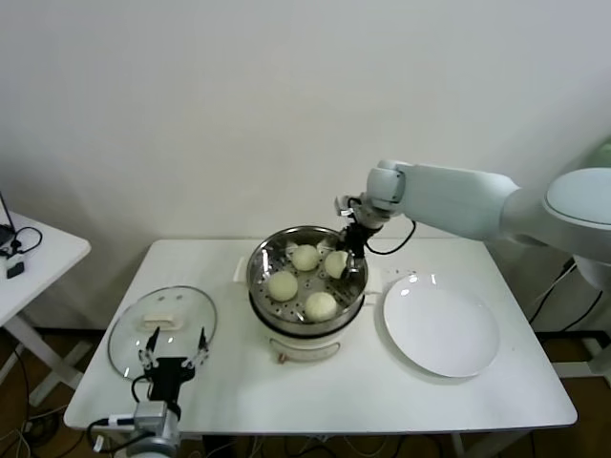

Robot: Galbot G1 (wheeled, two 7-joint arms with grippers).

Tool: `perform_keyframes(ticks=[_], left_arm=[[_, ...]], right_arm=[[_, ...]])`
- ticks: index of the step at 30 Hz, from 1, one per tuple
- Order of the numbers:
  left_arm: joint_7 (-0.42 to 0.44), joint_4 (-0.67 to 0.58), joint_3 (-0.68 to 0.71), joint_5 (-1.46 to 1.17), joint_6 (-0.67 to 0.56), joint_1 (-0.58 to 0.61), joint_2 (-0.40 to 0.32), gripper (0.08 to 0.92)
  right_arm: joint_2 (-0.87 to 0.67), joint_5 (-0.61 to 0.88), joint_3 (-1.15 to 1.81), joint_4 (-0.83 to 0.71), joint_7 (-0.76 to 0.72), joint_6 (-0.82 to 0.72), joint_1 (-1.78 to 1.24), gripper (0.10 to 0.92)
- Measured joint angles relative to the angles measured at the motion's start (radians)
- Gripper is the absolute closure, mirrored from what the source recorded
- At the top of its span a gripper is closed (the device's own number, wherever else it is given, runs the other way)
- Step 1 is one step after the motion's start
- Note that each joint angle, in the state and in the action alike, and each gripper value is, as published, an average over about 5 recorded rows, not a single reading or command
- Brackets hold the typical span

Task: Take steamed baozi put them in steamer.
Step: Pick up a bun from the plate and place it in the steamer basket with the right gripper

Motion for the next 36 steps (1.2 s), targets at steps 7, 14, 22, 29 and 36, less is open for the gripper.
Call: perform_keyframes(ticks=[7, 14, 22, 29, 36], left_arm=[[-0.001, 0.008, 0.002, -0.002, 0.001, 0.000, -0.002, 0.177], [-0.003, 0.012, 0.008, -0.005, 0.005, -0.005, -0.005, 0.177], [-0.004, 0.018, 0.006, -0.005, 0.004, -0.005, -0.005, 0.177], [-0.005, 0.021, 0.006, -0.005, 0.002, -0.007, -0.005, 0.177], [-0.005, 0.023, 0.005, -0.006, 0.001, -0.007, -0.005, 0.177]], right_arm=[[-0.010, -0.007, -0.006, 0.003, -0.001, 0.000, -0.003, 0.334], [-0.020, -0.010, -0.011, 0.010, -0.003, 0.000, -0.003, 0.325], [-0.015, -0.010, -0.007, 0.008, -0.003, 0.004, -0.009, 0.224], [-0.005, -0.002, -0.002, 0.003, -0.008, 0.008, -0.007, 0.203], [-0.009, 0.010, 0.000, 0.008, -0.022, 0.018, 0.013, 0.203]])
